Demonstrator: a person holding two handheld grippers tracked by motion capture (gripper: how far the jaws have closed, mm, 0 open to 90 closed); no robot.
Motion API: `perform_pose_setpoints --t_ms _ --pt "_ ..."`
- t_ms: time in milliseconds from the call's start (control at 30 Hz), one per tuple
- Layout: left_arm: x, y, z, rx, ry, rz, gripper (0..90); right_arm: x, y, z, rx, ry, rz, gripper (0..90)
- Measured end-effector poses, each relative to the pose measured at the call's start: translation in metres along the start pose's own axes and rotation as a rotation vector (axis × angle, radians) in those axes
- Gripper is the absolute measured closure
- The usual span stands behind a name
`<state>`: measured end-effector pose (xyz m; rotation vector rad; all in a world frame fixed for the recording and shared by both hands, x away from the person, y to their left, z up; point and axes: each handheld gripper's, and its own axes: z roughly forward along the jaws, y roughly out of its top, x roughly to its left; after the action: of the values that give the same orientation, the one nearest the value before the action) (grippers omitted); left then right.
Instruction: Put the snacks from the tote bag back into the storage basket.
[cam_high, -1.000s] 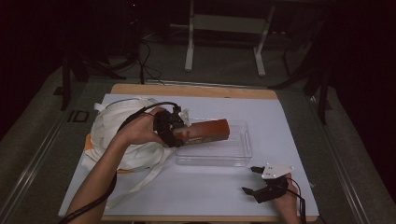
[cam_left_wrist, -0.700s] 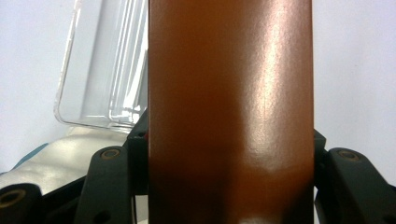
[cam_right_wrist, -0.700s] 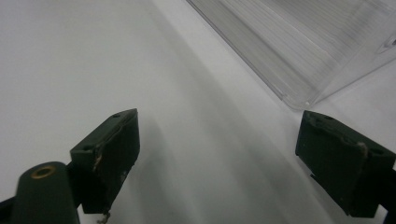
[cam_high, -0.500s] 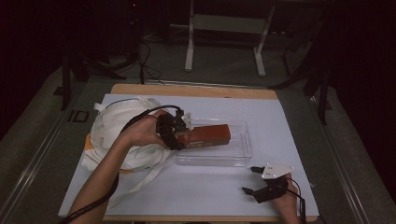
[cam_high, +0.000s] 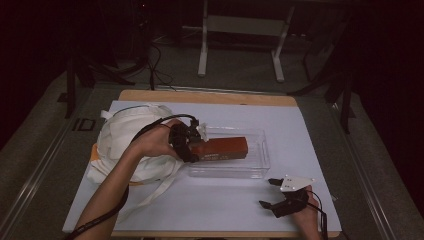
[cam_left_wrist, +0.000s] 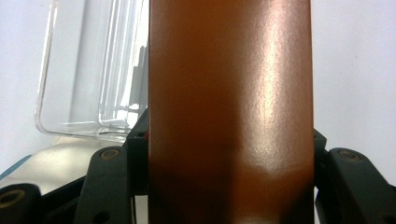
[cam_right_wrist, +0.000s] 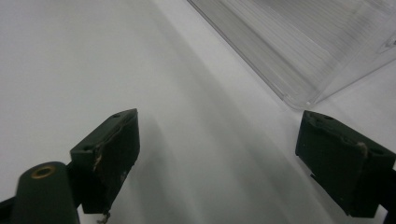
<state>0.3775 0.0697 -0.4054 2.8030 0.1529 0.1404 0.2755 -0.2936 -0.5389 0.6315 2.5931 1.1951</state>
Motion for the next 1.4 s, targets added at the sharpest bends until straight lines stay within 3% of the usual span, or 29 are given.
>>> perform_pose_setpoints --t_ms 633,1400 --pt "0.0022 0.0013 0.0061 0.013 -0.039 0.027 43.5 0.0002 0.0000 0.0000 0.001 -0.002 -0.002 13.8" --pt "0.0015 0.0075 0.0091 0.042 -0.030 0.069 43.0 0.0007 -0.0001 0.0000 0.000 -0.008 -0.006 13.8"
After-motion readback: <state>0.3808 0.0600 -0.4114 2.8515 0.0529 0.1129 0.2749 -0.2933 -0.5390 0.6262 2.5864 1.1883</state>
